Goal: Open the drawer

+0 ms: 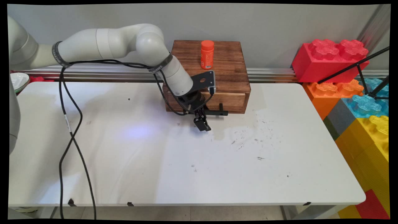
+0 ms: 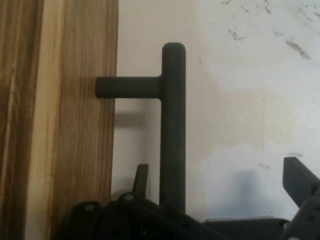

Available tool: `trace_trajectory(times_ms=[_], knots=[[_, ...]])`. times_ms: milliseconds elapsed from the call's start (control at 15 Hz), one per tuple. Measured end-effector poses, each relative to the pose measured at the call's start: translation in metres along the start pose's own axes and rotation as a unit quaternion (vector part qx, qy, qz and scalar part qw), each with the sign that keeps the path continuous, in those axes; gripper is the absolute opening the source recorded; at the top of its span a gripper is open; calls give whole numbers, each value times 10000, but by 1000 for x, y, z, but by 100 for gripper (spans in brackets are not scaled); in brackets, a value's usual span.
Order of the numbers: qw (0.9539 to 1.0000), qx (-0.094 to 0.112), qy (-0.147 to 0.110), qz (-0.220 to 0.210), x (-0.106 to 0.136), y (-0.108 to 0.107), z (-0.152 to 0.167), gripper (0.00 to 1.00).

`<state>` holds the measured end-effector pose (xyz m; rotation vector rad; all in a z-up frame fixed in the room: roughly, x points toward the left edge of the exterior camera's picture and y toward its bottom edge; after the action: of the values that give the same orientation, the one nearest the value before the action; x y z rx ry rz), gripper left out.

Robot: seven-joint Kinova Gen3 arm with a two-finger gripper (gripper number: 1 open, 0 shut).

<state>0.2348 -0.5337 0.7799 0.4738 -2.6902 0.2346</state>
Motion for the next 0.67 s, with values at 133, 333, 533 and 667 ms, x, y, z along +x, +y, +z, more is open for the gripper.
trace_trajectory(times_ms=[133, 333, 533, 667], knots=[[10000, 10, 4, -1, -1, 1, 1, 100], [10000, -13, 11, -2, -3, 6, 1, 100], [10000, -54, 27, 0, -4, 14, 0, 100], [10000, -77, 46, -1, -5, 20, -1, 100]])
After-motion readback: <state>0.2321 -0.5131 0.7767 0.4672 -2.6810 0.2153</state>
